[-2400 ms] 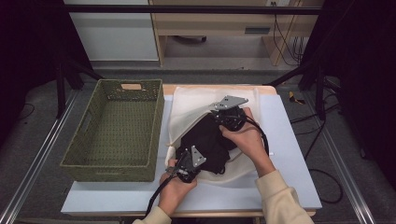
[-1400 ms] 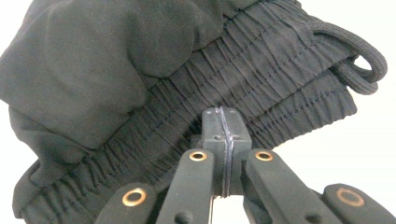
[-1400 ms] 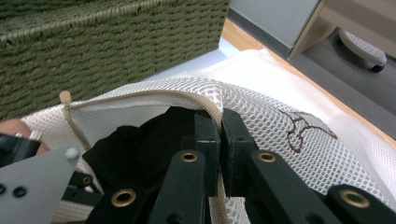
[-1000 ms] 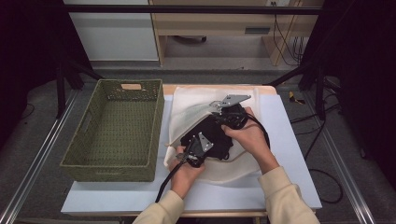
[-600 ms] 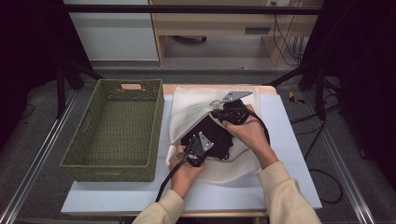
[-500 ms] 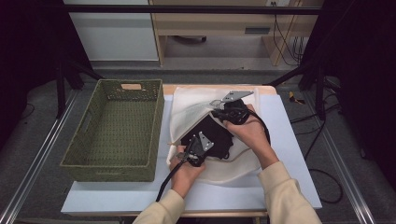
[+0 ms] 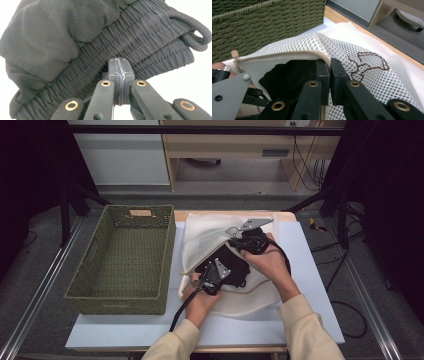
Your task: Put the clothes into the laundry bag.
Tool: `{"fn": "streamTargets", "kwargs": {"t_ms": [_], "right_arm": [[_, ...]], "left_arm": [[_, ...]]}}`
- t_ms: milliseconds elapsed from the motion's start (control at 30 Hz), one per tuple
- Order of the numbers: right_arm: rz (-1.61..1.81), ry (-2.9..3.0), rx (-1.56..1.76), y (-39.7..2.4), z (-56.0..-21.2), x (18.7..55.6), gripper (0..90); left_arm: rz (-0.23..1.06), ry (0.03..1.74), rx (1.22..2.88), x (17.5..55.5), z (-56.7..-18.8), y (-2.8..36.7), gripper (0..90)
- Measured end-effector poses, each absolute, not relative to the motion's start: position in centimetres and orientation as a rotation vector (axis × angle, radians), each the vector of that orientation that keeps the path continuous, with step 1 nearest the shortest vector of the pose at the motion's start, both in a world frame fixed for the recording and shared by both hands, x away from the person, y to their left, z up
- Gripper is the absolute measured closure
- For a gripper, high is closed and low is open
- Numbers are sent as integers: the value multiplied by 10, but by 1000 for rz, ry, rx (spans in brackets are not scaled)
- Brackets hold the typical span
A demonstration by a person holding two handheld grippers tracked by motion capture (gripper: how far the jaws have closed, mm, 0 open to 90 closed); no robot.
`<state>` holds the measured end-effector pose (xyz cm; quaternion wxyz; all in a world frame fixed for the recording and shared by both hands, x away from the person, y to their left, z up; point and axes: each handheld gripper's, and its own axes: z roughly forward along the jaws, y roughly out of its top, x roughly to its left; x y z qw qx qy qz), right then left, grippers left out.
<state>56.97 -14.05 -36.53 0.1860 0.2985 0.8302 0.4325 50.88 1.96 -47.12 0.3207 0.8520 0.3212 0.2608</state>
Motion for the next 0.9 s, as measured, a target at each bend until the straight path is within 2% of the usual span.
{"fn": "streamTargets", "kwargs": {"t_ms": [900], "right_arm": [[1229,2320,876,-143,-360,572,870]], "left_arm": [[712,857,2232,517,-473,15,899]]}}
